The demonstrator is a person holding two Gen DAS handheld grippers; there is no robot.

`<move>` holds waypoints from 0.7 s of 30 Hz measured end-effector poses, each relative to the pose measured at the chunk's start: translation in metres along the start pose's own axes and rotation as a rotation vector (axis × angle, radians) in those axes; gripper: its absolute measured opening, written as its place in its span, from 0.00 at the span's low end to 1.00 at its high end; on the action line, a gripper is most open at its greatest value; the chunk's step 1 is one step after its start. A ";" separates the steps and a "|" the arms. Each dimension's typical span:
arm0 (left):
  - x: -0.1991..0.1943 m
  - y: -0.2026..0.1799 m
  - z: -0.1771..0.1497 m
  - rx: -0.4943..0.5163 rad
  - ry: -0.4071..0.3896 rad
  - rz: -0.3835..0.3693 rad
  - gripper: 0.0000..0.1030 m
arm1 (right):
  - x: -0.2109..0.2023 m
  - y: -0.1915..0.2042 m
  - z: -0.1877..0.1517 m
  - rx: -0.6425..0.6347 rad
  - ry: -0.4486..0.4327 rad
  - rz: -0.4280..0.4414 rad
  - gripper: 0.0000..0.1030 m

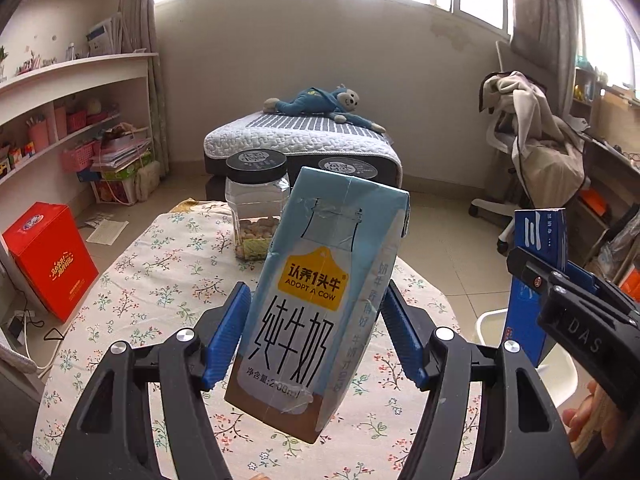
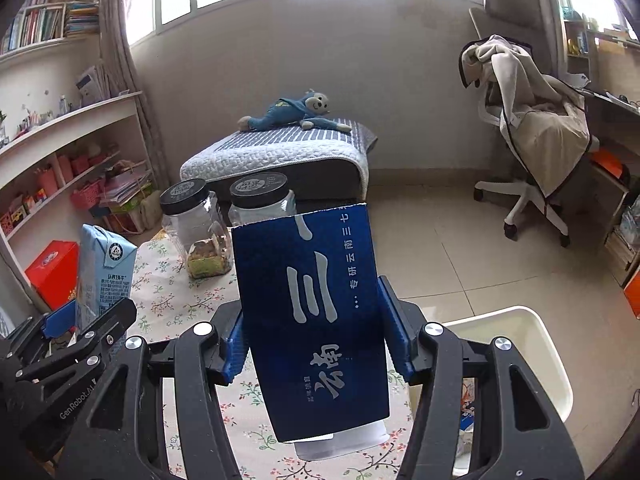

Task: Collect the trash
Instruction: 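Carry the dark blue box over the bin and release it with the right gripper, then release the milk carton into the bin with the left gripper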

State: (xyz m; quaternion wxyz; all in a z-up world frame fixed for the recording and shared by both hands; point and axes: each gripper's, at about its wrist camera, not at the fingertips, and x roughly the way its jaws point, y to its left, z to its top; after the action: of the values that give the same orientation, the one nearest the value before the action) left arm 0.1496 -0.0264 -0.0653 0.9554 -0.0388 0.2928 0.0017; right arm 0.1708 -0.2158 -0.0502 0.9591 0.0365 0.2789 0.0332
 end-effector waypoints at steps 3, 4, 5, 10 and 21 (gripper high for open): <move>0.002 -0.016 -0.005 0.013 0.010 -0.018 0.64 | -0.006 -0.021 0.002 0.032 -0.011 -0.031 0.52; 0.003 -0.022 -0.007 0.018 0.016 -0.025 0.64 | -0.008 -0.030 0.003 0.047 -0.015 -0.044 0.52; 0.004 -0.028 -0.009 0.023 0.022 -0.032 0.64 | -0.010 -0.039 0.004 0.065 -0.018 -0.054 0.52; 0.011 -0.060 -0.022 0.060 0.056 -0.068 0.64 | -0.016 -0.088 0.005 0.149 -0.024 -0.129 0.52; 0.022 -0.148 -0.028 0.151 0.101 -0.179 0.63 | -0.037 -0.176 0.007 0.361 -0.057 -0.244 0.77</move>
State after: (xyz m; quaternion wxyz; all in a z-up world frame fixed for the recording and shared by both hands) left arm 0.1558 -0.1766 -0.0894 0.9360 0.0072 0.3351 -0.1076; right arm 0.1510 -0.3944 -0.0401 0.9413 0.1746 0.2555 -0.1347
